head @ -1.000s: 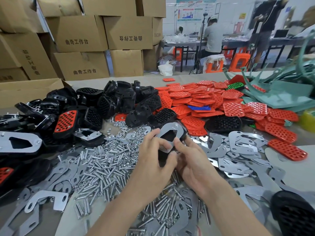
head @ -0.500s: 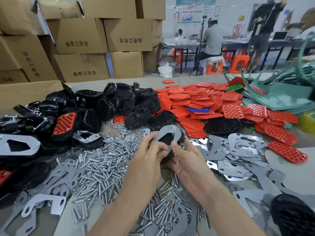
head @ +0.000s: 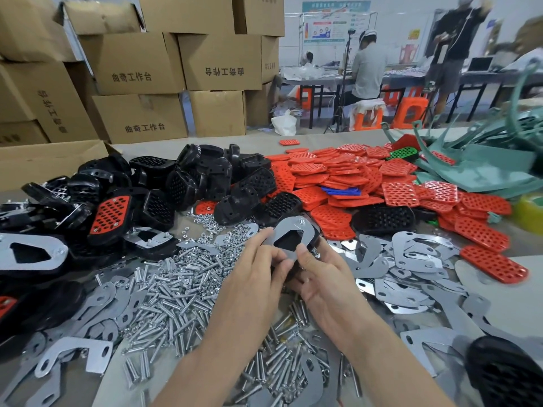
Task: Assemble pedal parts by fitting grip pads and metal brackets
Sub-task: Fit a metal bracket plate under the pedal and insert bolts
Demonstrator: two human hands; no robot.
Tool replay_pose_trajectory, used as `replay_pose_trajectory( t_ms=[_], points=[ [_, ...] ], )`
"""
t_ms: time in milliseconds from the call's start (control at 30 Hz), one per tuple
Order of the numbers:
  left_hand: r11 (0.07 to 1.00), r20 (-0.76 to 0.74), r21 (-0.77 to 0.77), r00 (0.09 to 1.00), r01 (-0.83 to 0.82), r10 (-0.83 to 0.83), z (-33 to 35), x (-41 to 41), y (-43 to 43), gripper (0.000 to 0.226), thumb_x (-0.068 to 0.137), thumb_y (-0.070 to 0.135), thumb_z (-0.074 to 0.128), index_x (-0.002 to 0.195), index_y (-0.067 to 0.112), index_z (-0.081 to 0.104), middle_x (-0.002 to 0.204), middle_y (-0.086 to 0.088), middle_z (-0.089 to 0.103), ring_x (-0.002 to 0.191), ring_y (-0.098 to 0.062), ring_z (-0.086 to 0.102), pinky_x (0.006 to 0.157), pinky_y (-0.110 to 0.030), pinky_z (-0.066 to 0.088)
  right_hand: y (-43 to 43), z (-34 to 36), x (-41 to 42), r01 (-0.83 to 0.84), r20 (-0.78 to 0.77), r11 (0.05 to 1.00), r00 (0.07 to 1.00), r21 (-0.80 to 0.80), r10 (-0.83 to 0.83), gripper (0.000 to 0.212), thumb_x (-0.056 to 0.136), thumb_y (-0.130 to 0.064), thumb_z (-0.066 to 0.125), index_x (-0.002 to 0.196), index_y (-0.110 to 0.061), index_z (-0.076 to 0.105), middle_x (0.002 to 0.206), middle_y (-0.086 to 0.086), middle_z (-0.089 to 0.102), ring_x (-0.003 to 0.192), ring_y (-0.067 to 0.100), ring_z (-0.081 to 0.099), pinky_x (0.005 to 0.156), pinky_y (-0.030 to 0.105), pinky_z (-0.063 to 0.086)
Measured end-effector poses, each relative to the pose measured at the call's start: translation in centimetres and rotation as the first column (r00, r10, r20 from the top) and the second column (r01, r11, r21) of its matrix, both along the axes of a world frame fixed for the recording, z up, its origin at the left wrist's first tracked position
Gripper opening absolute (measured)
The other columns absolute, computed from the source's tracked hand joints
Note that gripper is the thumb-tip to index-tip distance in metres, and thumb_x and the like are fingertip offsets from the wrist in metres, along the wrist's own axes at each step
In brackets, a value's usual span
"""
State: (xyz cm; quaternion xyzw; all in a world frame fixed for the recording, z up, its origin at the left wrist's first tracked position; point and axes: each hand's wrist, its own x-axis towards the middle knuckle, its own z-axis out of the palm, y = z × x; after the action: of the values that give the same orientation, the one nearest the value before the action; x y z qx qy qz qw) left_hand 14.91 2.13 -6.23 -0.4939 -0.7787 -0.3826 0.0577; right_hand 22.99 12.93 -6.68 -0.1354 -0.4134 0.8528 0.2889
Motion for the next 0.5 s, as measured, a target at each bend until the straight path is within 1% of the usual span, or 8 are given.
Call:
replay_pose_trajectory(
  t_ms=[67, 167, 200, 267, 300, 367, 433, 500],
  points=[
    [1.0, -0.051, -0.013, 0.999, -0.008, 0.008, 0.13, 0.04, 0.02, 0.044, 0.095, 0.055, 0.024, 0.104, 0.027, 0.056, 0.154, 0.019, 0.036, 0.114, -0.011, 0.062, 0.086, -0.038, 0.054, -0.05, -0.05, -0.01, 0.013, 0.011, 1.0, 1.0, 0.012, -0.013, 0.028, 0.108, -0.007, 0.048, 0.131, -0.011, 0.062, 0.122, 0.015, 0.075, 0.103, 0.027, 0.075, 0.079, 0.034, 0.062],
    [0.999, -0.14, -0.046, 0.99, -0.007, 0.001, -0.2, -0.17, 0.02, 0.028, 0.101, 0.038, 0.034, 0.111, 0.026, 0.058, 0.156, 0.014, 0.036, 0.11, -0.016, 0.066, 0.074, -0.039, 0.057, -0.06, -0.07, -0.1, 0.029, 0.027, 0.999, 0.999, 0.017, -0.029, 0.028, 0.108, -0.008, 0.048, 0.13, -0.013, 0.064, 0.12, 0.013, 0.076, 0.103, 0.028, 0.074, 0.081, 0.035, 0.062],
    [0.999, -0.145, -0.049, 0.989, 0.005, -0.012, -0.27, -0.18, -0.01, 0.027, 0.101, 0.038, 0.034, 0.112, 0.028, 0.056, 0.157, 0.014, 0.035, 0.11, -0.016, 0.066, 0.072, -0.041, 0.057, -0.05, -0.06, -0.13, 0.031, 0.027, 0.999, 0.999, 0.013, -0.032, 0.028, 0.108, -0.008, 0.048, 0.131, -0.013, 0.063, 0.121, 0.013, 0.076, 0.105, 0.028, 0.074, 0.084, 0.036, 0.062],
    [0.999, -0.075, -0.031, 0.997, 0.033, -0.035, -0.18, -0.07, -0.07, 0.026, 0.101, 0.048, 0.029, 0.113, 0.036, 0.049, 0.157, 0.019, 0.031, 0.113, -0.011, 0.062, 0.076, -0.041, 0.056, -0.02, 0.0, -0.18, 0.033, 0.018, 0.999, 0.999, -0.006, -0.033, 0.029, 0.107, -0.007, 0.048, 0.132, -0.012, 0.063, 0.121, 0.012, 0.076, 0.105, 0.027, 0.075, 0.084, 0.036, 0.063],
    [0.999, -0.021, -0.012, 0.999, 0.034, -0.035, -0.03, -0.01, -0.09, 0.026, 0.099, 0.055, 0.029, 0.111, 0.038, 0.046, 0.156, 0.022, 0.03, 0.113, -0.006, 0.059, 0.079, -0.039, 0.054, -0.04, 0.03, -0.2, 0.034, 0.013, 0.999, 0.999, -0.021, -0.034, 0.029, 0.107, -0.007, 0.048, 0.132, -0.01, 0.062, 0.12, 0.013, 0.076, 0.104, 0.027, 0.075, 0.083, 0.035, 0.063],
    [1.0, 0.026, 0.025, 1.0, 0.004, -0.005, 0.11, 0.0, -0.06, 0.031, 0.095, 0.062, 0.031, 0.104, 0.036, 0.046, 0.153, 0.022, 0.029, 0.113, -0.004, 0.054, 0.076, -0.033, 0.049, -0.1, 0.07, -0.21, 0.038, 0.012, 0.999, 0.999, -0.028, -0.038, 0.028, 0.107, -0.007, 0.048, 0.132, -0.009, 0.06, 0.119, 0.017, 0.076, 0.106, 0.03, 0.075, 0.083, 0.036, 0.063],
    [0.999, -0.035, 0.015, 0.999, -0.039, 0.04, 0.11, 0.07, -0.06, 0.034, 0.095, 0.062, 0.032, 0.098, 0.032, 0.048, 0.154, 0.017, 0.031, 0.101, -0.007, 0.062, 0.068, -0.03, 0.046, -0.25, 0.12, -0.17, 0.055, 0.024, 0.998, 0.998, -0.002, -0.055, 0.028, 0.107, -0.006, 0.048, 0.132, -0.009, 0.059, 0.119, 0.018, 0.075, 0.109, 0.033, 0.074, 0.088, 0.038, 0.062],
    [0.996, -0.145, 0.001, 0.986, -0.087, 0.086, 0.15, 0.14, 0.05, 0.035, 0.098, 0.056, 0.033, 0.095, 0.027, 0.052, 0.153, 0.008, 0.04, 0.092, -0.015, 0.068, 0.061, -0.031, 0.047, -0.41, 0.15, -0.14, 0.09, 0.048, 0.995, 0.995, 0.033, -0.091, 0.028, 0.108, -0.005, 0.048, 0.133, -0.011, 0.059, 0.121, 0.017, 0.075, 0.111, 0.032, 0.073, 0.092, 0.04, 0.061]
  ],
)
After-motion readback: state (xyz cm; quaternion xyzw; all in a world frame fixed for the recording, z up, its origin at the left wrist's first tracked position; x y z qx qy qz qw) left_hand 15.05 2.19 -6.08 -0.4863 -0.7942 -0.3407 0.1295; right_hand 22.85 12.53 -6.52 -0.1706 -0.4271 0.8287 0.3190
